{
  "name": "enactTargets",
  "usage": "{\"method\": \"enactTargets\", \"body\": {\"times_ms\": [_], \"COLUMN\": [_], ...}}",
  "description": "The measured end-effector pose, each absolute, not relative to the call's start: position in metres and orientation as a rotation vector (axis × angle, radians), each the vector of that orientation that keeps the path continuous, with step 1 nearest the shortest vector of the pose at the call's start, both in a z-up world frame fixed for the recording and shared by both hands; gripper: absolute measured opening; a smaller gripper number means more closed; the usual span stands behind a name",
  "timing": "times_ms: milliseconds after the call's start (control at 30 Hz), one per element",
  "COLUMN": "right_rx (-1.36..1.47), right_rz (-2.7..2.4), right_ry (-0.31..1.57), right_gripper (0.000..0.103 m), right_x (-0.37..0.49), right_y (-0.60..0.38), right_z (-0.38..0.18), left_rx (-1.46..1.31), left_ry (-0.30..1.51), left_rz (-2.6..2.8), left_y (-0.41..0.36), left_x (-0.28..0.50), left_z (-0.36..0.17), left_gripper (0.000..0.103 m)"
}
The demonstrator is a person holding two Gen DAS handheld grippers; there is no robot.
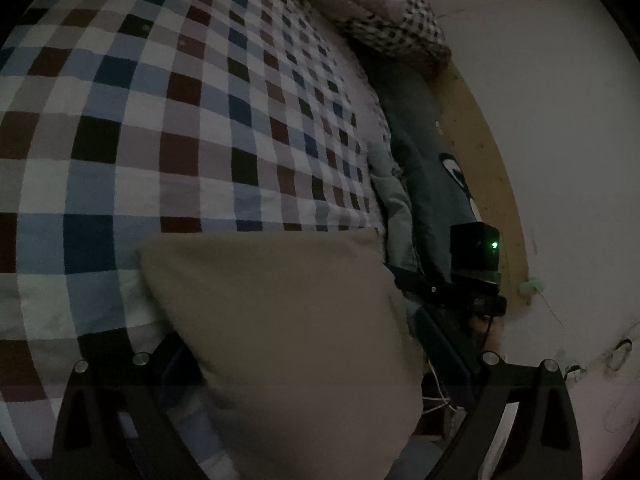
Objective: Fold clothes
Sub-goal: 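Press the folded khaki garment flat with both tools, then grasp the folded khaki garment edge with both tools and lift it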
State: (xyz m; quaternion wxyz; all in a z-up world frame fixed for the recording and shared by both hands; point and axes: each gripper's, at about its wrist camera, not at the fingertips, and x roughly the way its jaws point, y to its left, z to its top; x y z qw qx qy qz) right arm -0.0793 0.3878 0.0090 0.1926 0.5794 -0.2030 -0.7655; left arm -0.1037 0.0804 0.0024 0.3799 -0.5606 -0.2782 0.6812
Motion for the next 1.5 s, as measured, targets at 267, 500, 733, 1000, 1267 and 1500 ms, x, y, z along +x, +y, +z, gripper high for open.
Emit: {"method": "enactTargets", "body": {"times_ms": [267, 500, 733, 1000, 1267, 1500], "right_rx": [1.561, 1.481, 1.463, 1.424, 1.201, 0.959], "right_rz": [-2.107, -2.021, -2.104, -2.21, -2.489, -2.699], "right_ry": [-0.573, -0.619, -0.529, -0.4, -0.116, 0.017], "right_gripper": [0.103, 0.103, 0.053, 0.017, 0.014, 0.013], "right_x": [-0.099, -0.104, -0.09, -0.079, -0.032, 0.032], "right_y": [0.373, 0.379, 0.383, 0.38, 0.352, 0.326], "right_z": [-0.002, -0.01, -0.011, 0.001, 0.06, 0.123], "left_rx": [-1.382, -1.404, -1.444, -1.381, -1.187, -0.955], "left_ry": [-0.751, -0.758, -0.727, -0.672, -0.492, -0.341], "left_rz": [1.737, 1.777, 1.817, 1.892, 2.061, 2.209], "left_y": [0.076, 0.069, 0.064, 0.061, 0.064, 0.064], "left_x": [-0.104, -0.108, -0.11, -0.102, -0.067, -0.006], "left_z": [0.003, 0.001, -0.008, -0.001, 0.049, 0.108], "left_gripper": [0.099, 0.071, 0.036, 0.016, 0.011, 0.009]}}
